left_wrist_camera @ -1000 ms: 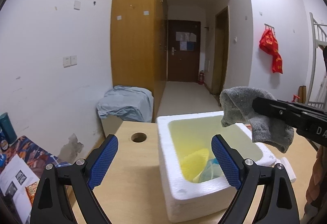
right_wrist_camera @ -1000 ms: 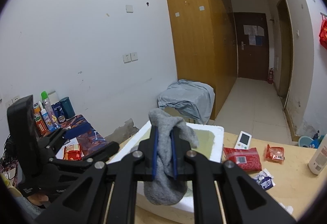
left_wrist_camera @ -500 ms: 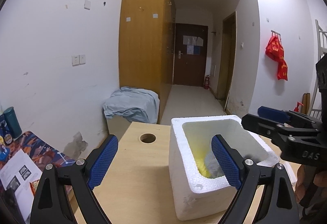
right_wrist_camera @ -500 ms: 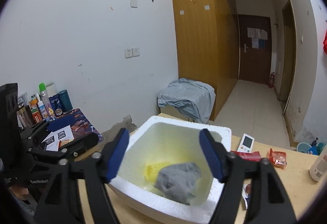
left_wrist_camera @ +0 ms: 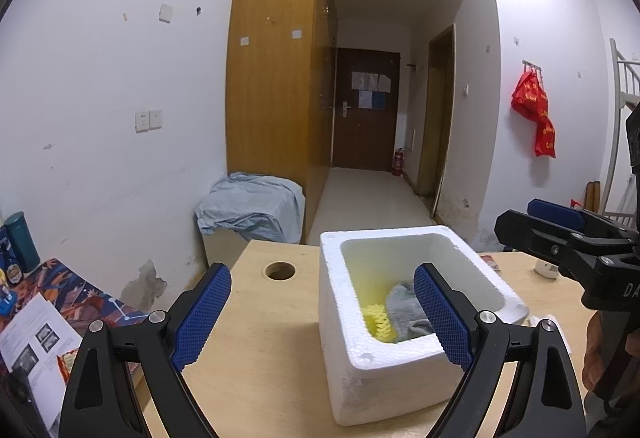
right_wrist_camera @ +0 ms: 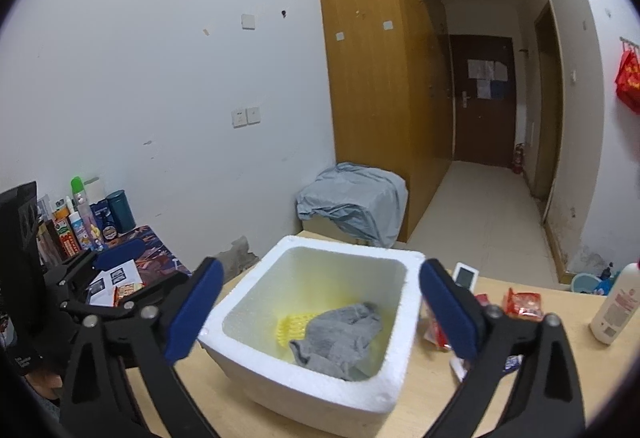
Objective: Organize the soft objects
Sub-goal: 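Move both open tools back toward the green packet and white tissues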
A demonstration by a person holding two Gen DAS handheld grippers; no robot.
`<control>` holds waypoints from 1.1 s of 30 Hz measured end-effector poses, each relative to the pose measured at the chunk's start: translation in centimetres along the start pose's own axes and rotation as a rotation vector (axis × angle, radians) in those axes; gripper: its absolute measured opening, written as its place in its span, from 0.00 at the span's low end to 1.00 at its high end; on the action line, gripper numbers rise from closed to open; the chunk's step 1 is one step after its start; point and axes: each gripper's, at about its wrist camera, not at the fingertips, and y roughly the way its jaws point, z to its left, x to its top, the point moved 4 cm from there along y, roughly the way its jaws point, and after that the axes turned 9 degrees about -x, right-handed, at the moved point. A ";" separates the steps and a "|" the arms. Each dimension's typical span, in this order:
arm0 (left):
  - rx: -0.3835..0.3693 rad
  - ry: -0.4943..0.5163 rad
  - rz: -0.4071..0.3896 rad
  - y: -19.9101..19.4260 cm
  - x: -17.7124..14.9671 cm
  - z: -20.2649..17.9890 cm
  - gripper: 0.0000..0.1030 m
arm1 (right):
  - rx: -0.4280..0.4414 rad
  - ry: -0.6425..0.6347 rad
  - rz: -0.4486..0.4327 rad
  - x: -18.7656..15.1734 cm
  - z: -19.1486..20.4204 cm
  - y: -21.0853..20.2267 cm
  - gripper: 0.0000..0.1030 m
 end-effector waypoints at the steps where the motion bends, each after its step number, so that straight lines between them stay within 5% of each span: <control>1: -0.001 0.001 -0.002 -0.2 0.0 -0.3 0.96 | -0.009 -0.001 -0.007 0.0 -0.1 -0.3 1.00; 33: -0.149 0.095 -0.052 -7.1 -0.2 -12.0 1.00 | -0.169 0.076 -0.110 -2.9 -5.9 -14.9 1.00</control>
